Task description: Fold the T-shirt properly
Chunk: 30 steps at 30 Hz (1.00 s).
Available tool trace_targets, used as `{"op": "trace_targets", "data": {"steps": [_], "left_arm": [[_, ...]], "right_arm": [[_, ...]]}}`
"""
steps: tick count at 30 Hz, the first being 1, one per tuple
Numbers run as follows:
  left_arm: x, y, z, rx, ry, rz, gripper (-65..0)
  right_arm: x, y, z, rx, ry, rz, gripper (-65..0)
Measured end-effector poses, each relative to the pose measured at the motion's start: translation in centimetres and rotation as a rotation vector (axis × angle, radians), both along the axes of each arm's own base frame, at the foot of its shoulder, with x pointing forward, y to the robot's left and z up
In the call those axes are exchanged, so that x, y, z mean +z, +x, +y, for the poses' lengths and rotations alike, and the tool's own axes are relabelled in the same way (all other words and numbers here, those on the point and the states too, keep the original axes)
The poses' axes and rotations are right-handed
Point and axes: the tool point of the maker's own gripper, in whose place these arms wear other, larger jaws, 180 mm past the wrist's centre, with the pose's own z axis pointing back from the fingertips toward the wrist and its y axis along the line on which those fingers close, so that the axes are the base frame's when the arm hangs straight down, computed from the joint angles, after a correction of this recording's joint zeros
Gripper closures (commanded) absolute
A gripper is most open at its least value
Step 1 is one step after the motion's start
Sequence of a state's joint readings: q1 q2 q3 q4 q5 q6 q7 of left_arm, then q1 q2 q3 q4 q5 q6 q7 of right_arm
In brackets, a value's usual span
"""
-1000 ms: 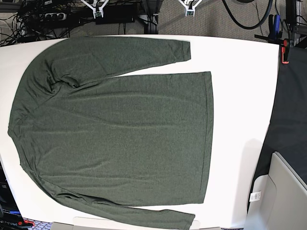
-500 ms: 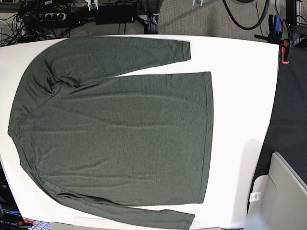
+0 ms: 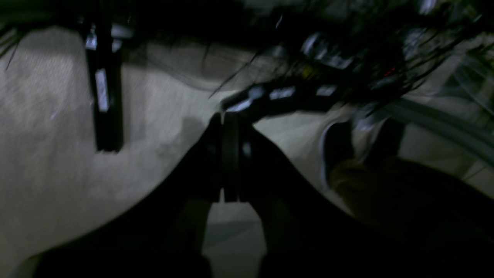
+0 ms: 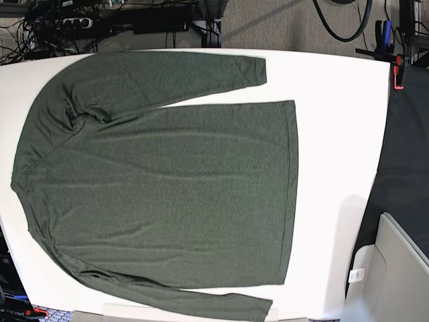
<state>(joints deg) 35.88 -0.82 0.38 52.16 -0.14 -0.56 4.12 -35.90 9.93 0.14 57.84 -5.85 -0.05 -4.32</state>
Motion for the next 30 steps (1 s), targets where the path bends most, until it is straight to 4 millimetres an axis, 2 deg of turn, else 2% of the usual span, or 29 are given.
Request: {"op": "trace_targets", "data": {"steps": [4,7,11,14,18,21,24,27,30], "left_arm": [[1.8,1.7,0.3,-0.009,0.007,-0.084,0.0],[3.3,2.1,0.6,-0.014,0.018,-0.118,0.0],[5.4,2.5,0.7,-0.021,0.027,-0.162,0.0],[6.9,4.1,0.8,-0.027,0.032,-0.221,0.0],[9.8,6.5,1.0,-0.036,0.042,-0.316,0.0],[12.1,7.3,1.1,-0.044,0.052,-0.364,0.0],[13.1,7.7,1.4,-0.043,0.057,-0.339,0.0],[15.7,11.0,2.9,-0.034,0.104,-0.427,0.0],[17.6,13.0,3.3,-0.04,0.117,-0.497,0.0]], "right_arm": [[2.1,0.7,-0.4,0.015,-0.004,-0.059,-0.1],[3.7,0.5,-1.8,-0.006,-0.038,-0.078,-0.1],[6.5,1.8,-3.4,-0.012,-0.076,-0.151,-0.1],[8.3,3.0,-3.7,-0.001,-0.086,-0.203,-0.1],[10.5,3.5,-4.5,-0.016,-0.12,-0.204,-0.1],[12.4,4.3,-4.6,-0.005,-0.134,-0.241,-0.1],[13.8,5.2,-3.9,0.011,-0.121,-0.278,-0.1],[15.1,6.2,-3.4,0.029,-0.118,-0.314,-0.1],[16.4,6.8,-3.5,0.036,-0.126,-0.345,-0.1]]}}
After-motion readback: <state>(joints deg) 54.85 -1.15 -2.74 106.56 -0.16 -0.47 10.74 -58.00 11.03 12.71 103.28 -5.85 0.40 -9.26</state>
